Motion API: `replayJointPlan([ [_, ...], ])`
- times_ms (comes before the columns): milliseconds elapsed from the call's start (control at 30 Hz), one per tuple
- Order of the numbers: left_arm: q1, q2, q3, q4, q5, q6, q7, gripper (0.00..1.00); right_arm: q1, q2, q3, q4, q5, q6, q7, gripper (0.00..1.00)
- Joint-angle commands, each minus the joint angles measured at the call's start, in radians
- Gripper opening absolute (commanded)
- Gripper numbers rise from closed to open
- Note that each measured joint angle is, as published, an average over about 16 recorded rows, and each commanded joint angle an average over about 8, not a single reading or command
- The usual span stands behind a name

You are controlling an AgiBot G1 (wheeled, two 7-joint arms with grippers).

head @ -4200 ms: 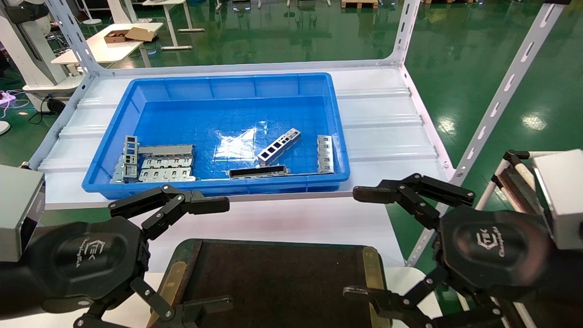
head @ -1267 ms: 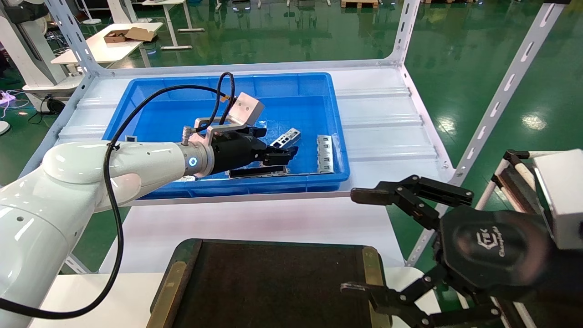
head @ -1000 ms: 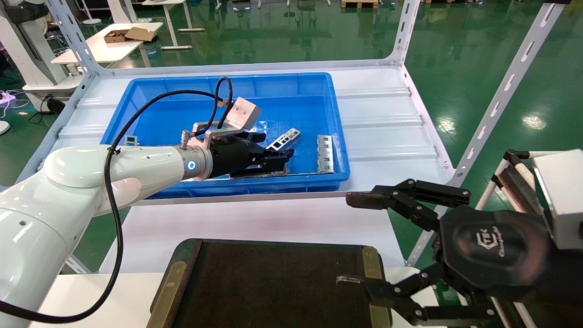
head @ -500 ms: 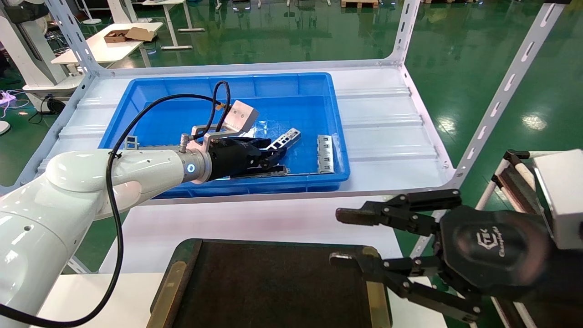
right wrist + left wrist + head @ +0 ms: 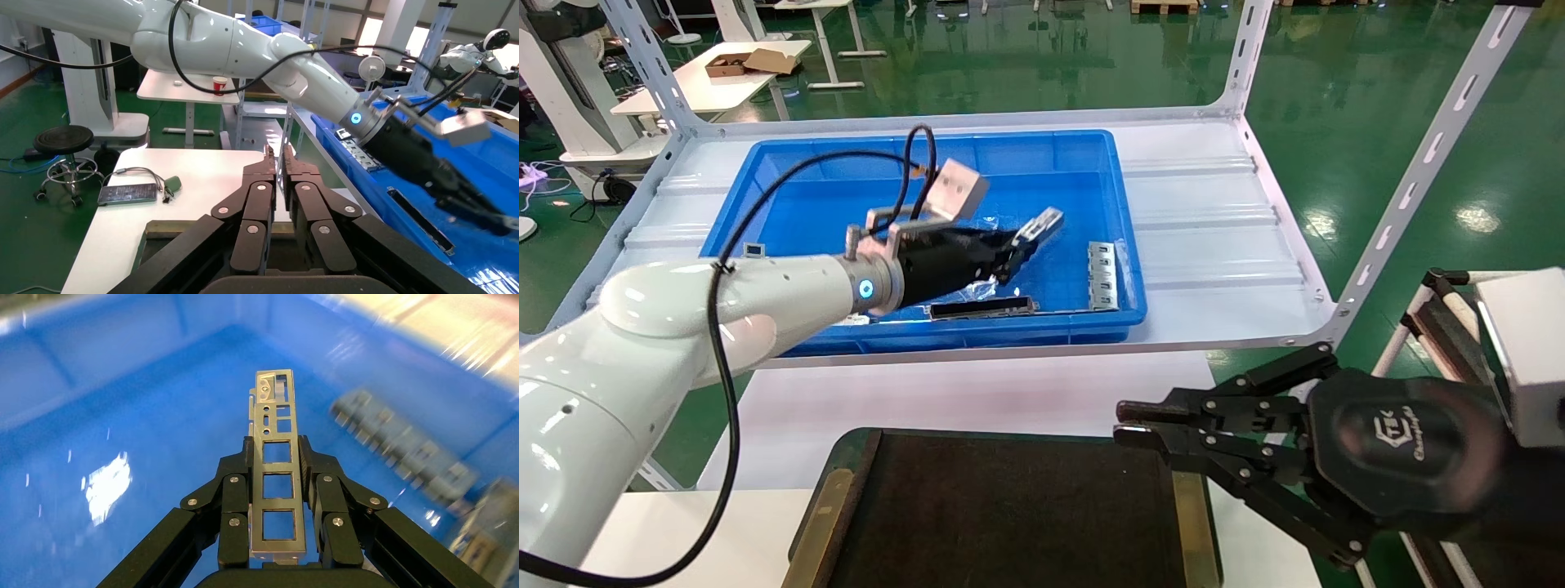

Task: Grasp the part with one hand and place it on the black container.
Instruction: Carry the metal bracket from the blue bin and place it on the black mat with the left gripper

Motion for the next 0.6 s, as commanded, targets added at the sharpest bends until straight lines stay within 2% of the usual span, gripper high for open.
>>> replayJointPlan([
  [33, -0.008, -0.001, -0.002, -0.010, -0.018, 0.004, 0.015, 0.00, 0.000, 0.000, 0.000, 0.000, 0.000, 0.000, 0.000, 0.00],
  [367, -0.009, -0.105, -0.074, -0.079, -0.155, 0.319, 0.130, 0.00, 0.000, 0.000, 0.000, 0.000, 0.000, 0.000, 0.000, 0.00],
  [600, 0.076, -0.208, -0.098, -0.237, -0.222, 0.486, 0.110, 0.00, 0.000, 0.000, 0.000, 0.000, 0.000, 0.000, 0.000, 0.00],
])
